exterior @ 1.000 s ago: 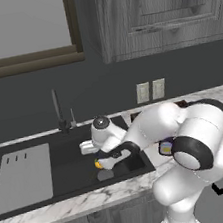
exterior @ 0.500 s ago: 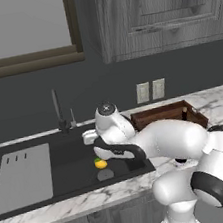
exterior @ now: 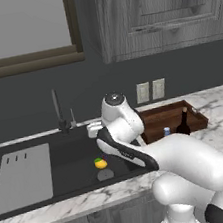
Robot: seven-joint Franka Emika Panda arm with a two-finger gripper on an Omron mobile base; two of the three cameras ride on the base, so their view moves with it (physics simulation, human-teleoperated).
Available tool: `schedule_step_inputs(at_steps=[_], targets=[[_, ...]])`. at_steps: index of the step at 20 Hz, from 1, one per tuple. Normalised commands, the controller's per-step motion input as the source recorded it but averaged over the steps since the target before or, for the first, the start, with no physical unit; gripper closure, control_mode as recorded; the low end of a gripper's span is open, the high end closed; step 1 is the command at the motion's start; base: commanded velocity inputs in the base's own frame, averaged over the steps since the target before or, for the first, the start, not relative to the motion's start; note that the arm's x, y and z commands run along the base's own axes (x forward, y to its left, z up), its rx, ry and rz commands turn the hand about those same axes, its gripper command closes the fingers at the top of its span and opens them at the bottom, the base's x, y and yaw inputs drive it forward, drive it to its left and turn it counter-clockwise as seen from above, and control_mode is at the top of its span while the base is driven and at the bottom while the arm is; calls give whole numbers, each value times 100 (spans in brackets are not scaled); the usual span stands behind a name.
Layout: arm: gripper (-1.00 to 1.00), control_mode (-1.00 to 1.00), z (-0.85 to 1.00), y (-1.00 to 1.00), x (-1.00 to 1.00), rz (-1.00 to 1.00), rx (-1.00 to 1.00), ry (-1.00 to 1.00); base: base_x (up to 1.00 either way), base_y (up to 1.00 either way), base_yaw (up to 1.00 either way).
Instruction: Pick up all produce items and place them in the sink. Turn on the sink faucet to wash them. Then turn the sink off and put them in the tray.
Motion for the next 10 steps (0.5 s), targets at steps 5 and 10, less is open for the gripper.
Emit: schedule_step_inputs(at_steps=[5,10], targets=[[100,-100,30,-31,-27,-6,0,-2,0,0,0],[100,-100,24,-36,-22,-10,0,-1,0,0,0]])
